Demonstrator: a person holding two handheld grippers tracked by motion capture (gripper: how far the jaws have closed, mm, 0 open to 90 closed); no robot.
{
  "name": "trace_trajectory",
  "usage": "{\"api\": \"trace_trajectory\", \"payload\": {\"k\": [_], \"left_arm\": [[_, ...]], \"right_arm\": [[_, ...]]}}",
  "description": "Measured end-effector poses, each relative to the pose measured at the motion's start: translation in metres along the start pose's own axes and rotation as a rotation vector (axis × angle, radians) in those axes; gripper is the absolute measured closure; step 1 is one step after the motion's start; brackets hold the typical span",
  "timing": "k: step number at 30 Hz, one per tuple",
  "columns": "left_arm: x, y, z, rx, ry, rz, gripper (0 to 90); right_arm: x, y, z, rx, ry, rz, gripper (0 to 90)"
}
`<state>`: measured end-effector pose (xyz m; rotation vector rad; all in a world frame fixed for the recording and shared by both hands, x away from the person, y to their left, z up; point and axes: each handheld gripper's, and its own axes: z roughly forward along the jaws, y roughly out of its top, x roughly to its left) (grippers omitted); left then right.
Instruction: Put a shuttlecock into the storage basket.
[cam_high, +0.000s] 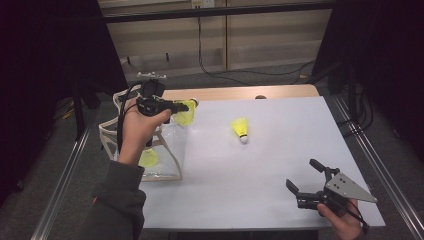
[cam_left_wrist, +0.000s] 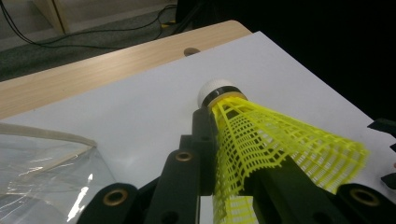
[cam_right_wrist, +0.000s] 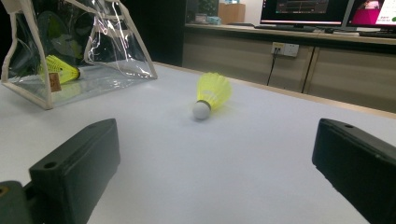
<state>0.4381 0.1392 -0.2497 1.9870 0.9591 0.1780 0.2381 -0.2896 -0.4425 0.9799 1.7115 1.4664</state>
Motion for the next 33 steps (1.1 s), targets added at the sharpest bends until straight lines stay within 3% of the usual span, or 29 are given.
{"api": "trace_trajectory", "payload": {"k": [33], "left_arm": [[0.010, 0.003, -0.017, -0.011, 0.046, -0.010, 83.4]], "right_arm": [[0.000, 0.000, 0.000, 0.000, 0.000, 0.000, 0.9]]}}
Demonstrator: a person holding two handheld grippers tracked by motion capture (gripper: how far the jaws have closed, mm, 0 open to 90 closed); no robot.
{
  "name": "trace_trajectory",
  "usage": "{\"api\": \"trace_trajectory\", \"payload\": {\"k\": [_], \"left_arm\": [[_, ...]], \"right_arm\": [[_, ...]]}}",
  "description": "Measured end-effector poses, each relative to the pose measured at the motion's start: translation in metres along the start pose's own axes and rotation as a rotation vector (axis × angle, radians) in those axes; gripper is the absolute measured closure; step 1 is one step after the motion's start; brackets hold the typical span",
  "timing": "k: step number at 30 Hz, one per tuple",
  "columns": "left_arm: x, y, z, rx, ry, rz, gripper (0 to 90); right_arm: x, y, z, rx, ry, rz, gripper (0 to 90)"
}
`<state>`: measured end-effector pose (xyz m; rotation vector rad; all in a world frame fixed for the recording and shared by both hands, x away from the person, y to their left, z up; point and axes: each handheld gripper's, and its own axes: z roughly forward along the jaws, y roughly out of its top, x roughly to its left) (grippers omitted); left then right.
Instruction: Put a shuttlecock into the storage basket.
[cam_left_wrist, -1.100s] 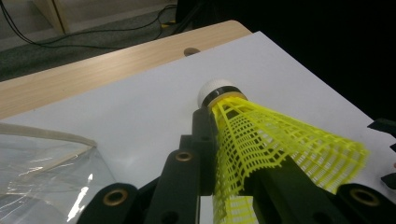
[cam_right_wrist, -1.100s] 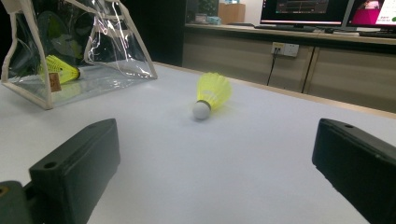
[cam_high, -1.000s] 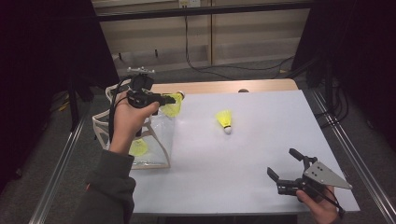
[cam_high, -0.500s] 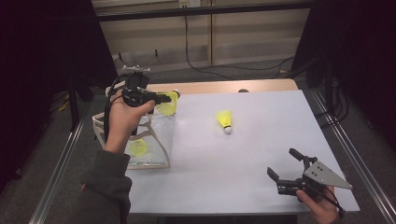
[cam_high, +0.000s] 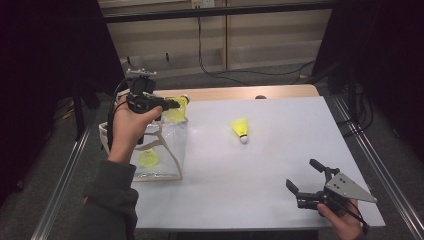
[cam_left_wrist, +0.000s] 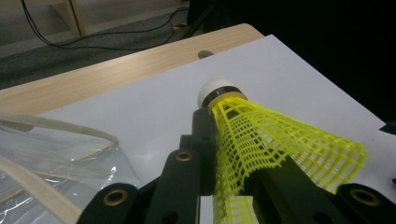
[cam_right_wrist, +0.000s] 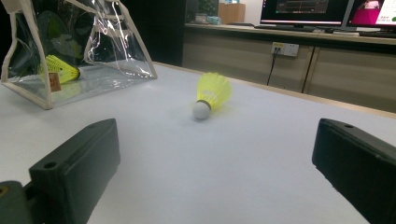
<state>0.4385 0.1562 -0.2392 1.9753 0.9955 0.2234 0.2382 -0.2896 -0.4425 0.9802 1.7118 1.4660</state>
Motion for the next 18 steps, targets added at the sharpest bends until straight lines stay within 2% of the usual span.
{"api": "trace_trajectory", "payload": {"k": [18], "left_arm": [[0.0053, 0.0023, -0.0093, -0.006, 0.023, 0.003, 83.4]], "right_arm": [[-0.0001, 0.0000, 0.0000, 0.001, -0.001, -0.001, 0.8]]}}
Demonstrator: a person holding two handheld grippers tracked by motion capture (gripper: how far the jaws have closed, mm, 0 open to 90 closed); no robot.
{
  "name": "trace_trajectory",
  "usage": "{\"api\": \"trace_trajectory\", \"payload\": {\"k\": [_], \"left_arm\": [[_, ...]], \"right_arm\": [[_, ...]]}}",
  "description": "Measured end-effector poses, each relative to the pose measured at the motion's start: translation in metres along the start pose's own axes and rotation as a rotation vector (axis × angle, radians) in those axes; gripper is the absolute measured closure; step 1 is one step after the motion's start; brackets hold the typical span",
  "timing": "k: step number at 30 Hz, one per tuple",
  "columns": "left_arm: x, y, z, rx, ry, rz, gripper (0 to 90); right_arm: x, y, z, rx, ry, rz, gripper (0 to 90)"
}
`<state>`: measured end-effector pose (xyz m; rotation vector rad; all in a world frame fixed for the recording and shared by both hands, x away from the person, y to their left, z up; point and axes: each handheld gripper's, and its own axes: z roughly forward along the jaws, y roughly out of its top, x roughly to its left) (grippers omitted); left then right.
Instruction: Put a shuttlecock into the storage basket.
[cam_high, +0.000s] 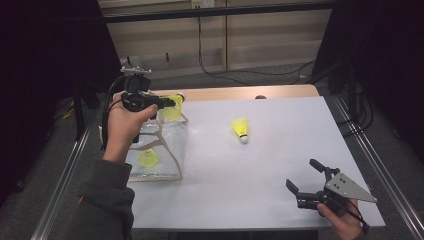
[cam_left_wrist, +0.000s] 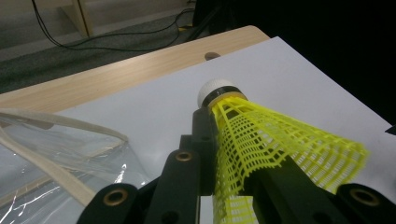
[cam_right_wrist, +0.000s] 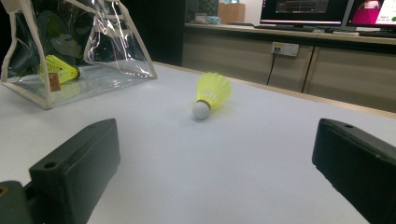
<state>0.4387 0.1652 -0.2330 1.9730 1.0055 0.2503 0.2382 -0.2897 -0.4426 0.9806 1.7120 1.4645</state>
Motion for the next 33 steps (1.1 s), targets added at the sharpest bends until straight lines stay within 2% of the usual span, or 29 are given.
{"api": "trace_trajectory", "payload": {"k": [33], "left_arm": [[0.011, 0.001, -0.011, -0.007, 0.037, -0.010, 83.4]], "right_arm": [[0.000, 0.000, 0.000, -0.001, 0.002, 0.000, 0.9]]}}
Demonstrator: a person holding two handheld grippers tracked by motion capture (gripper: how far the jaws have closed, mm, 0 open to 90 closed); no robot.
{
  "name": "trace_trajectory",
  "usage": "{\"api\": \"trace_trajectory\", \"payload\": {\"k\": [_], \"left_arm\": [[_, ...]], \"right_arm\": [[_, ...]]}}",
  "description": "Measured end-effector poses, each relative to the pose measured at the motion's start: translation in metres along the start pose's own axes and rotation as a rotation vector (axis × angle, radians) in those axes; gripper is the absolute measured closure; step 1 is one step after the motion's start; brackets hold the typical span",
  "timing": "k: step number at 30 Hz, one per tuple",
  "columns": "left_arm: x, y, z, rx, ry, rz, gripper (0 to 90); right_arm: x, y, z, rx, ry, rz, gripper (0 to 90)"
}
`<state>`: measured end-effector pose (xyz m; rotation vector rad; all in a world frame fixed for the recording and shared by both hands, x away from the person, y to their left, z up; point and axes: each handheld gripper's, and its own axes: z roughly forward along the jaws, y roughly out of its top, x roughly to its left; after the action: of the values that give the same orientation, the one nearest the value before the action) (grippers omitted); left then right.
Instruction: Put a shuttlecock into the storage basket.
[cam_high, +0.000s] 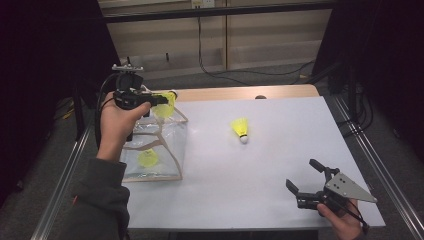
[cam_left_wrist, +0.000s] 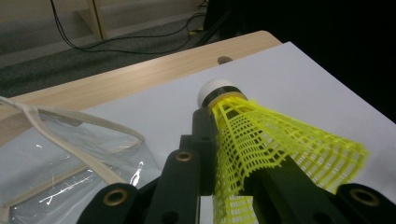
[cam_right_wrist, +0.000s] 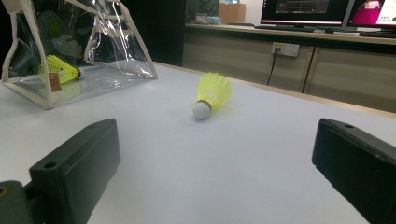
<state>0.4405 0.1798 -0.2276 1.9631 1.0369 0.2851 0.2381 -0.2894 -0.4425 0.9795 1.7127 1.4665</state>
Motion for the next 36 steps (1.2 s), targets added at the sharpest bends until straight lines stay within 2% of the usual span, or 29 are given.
{"api": "trace_trajectory", "payload": {"k": [36], "left_arm": [[0.019, -0.005, -0.010, -0.007, 0.058, -0.025, 83.4]], "right_arm": [[0.000, 0.000, 0.000, -0.001, 0.001, -0.001, 0.9]]}}
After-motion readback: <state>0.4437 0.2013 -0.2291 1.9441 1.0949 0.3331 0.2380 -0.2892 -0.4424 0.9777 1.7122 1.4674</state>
